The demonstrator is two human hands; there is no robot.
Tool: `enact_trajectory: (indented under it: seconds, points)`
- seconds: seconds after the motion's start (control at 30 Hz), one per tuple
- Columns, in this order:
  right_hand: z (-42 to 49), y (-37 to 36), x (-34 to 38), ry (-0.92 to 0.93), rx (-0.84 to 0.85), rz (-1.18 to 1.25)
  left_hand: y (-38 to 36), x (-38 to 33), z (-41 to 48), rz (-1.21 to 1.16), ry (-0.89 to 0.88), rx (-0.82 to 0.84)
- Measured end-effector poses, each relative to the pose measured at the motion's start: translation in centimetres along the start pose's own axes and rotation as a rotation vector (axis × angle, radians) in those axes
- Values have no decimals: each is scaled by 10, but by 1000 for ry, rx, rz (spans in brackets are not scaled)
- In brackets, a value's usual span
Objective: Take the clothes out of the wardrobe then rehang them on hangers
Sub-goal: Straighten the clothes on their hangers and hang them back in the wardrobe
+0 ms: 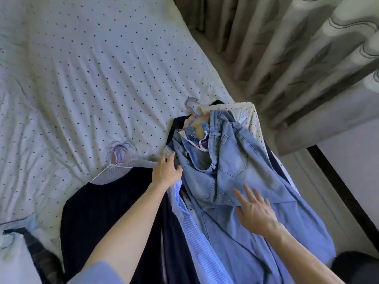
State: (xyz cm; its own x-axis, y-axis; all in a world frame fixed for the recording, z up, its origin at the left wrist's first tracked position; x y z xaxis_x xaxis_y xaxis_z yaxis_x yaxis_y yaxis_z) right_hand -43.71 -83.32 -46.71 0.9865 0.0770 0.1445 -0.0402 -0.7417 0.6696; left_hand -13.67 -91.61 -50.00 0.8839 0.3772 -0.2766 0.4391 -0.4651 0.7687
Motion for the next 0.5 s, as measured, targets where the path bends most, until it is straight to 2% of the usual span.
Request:
enact_trajectory:
  seconds: [0.1, 0.23, 0.43, 0.5]
  points:
    - [20, -23, -7, -54, 28, 59, 0, 6, 51, -182, 104, -5]
    - [28, -43, -11, -59, 30, 119, -7, 10, 97, -343, 151, 12]
    - [31, -42, -23, -78, 56, 274, -13, 5, 121, -386, 189, 72]
    - [29, -39, -24, -103, 57, 307, -8, -1, 120, -385, 212, 9]
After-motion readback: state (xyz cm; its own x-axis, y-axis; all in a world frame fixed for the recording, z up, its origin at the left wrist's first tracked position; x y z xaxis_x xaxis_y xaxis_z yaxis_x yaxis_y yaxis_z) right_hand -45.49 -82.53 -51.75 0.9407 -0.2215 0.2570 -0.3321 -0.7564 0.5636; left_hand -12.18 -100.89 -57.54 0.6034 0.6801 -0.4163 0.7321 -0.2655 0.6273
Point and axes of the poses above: each hand's wrist, its own z-axis towards the middle knuckle, its own y-axis out of the back of the hand, x = y × z, the point moved 2 cm from there along z, towards the middle knuckle, and after that the axes turned 1 degree about -x, right-handed, at the moved point
